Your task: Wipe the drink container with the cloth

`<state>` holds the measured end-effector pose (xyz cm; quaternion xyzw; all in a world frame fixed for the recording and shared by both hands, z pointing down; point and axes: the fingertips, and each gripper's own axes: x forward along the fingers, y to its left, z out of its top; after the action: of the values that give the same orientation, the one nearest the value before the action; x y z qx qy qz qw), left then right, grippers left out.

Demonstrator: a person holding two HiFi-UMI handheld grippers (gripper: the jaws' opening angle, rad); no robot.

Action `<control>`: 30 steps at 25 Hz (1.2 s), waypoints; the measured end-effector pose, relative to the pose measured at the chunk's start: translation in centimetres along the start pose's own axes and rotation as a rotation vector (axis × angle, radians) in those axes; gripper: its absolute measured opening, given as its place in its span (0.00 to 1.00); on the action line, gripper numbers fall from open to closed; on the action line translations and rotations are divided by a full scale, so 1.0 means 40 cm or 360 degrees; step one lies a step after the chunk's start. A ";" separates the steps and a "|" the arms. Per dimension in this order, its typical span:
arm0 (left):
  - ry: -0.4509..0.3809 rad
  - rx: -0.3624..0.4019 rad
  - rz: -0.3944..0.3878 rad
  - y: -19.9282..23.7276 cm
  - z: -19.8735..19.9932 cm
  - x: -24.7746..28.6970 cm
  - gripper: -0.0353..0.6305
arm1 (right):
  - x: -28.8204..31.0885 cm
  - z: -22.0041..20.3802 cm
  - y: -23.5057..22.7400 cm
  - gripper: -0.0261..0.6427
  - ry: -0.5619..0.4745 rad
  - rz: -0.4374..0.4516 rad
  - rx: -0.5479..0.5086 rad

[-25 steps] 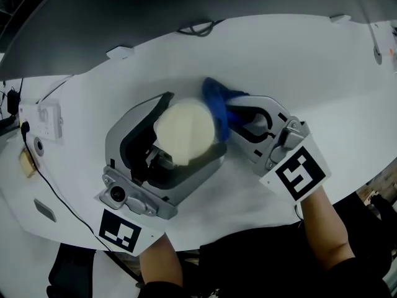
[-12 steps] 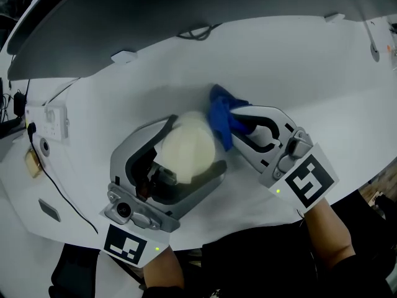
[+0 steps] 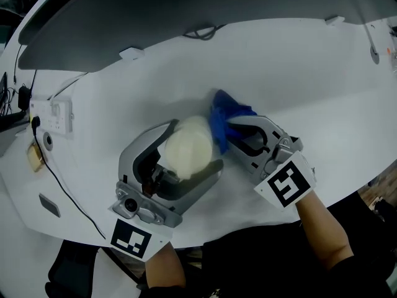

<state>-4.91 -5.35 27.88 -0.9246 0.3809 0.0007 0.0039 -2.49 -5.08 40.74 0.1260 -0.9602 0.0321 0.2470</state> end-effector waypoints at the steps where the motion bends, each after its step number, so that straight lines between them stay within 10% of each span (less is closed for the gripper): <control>1: 0.0008 0.0005 0.0011 0.001 0.000 0.001 0.48 | 0.003 0.000 0.001 0.11 -0.0013 -0.0003 0.0012; 5: 0.0084 0.0067 0.0163 0.004 -0.004 -0.001 0.50 | 0.008 0.002 -0.006 0.11 -0.0062 -0.0003 0.0091; 11: 0.0154 0.0073 0.0866 0.030 -0.008 -0.007 0.53 | 0.009 0.001 -0.010 0.11 -0.0069 0.0002 0.0129; 14: 0.0216 0.0066 0.0996 0.042 -0.016 0.002 0.53 | 0.003 0.010 -0.017 0.11 -0.0107 -0.0033 0.0197; 18: 0.0118 0.0109 0.0587 0.006 -0.015 0.012 0.49 | -0.066 0.070 -0.067 0.11 -0.0318 -0.0050 0.0661; 23: 0.0008 0.0090 -0.0061 -0.017 -0.008 0.024 0.49 | -0.172 0.239 -0.121 0.11 -0.0609 0.0016 0.0360; 30: -0.0057 0.0018 -0.0143 -0.007 -0.003 0.021 0.49 | -0.087 0.214 -0.040 0.11 -0.0532 0.0140 0.0101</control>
<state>-4.11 -5.72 28.00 -0.9406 0.3388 0.0150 0.0160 -3.13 -6.90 31.57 0.0952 -0.9910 0.0518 0.0782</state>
